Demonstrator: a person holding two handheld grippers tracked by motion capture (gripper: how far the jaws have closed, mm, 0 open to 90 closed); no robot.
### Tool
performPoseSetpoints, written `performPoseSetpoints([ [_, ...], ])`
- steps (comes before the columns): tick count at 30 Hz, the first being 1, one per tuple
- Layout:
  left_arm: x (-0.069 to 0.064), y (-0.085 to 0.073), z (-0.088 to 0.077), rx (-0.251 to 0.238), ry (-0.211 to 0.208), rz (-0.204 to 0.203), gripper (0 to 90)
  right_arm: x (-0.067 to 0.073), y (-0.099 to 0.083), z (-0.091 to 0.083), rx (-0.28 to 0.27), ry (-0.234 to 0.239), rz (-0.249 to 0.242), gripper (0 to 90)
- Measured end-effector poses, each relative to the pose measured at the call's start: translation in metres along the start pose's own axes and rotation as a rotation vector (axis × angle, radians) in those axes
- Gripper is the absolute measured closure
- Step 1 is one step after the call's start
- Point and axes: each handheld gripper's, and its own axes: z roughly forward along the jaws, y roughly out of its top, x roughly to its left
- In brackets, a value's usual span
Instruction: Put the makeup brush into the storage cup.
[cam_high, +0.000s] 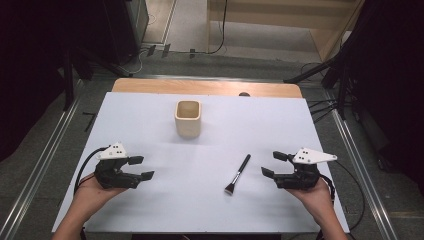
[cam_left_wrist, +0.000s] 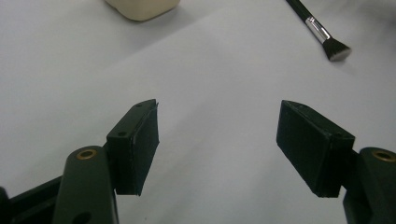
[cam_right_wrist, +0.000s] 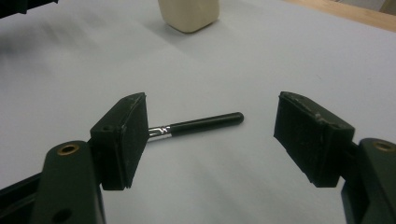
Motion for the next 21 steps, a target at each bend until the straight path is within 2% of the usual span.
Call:
performPoseSetpoints([
  [8, 0.0015, 0.0003, 0.0008, 0.002, 0.004, -0.021, 30.4, -0.0018, -0.0008, -0.0002, 0.001, 0.009, 0.003, 29.7],
  [13, 0.0015, -0.0010, 0.0033, 0.030, 0.003, -0.018, 29.9, -0.0033, -0.0014, 0.0007, 0.000, 0.017, 0.023, 29.8],
  [21, 0.0026, -0.0013, 0.0024, 0.023, 0.002, -0.022, 29.6, -0.0035, -0.0016, 0.0016, 0.006, 0.023, 0.018, 29.8],
])
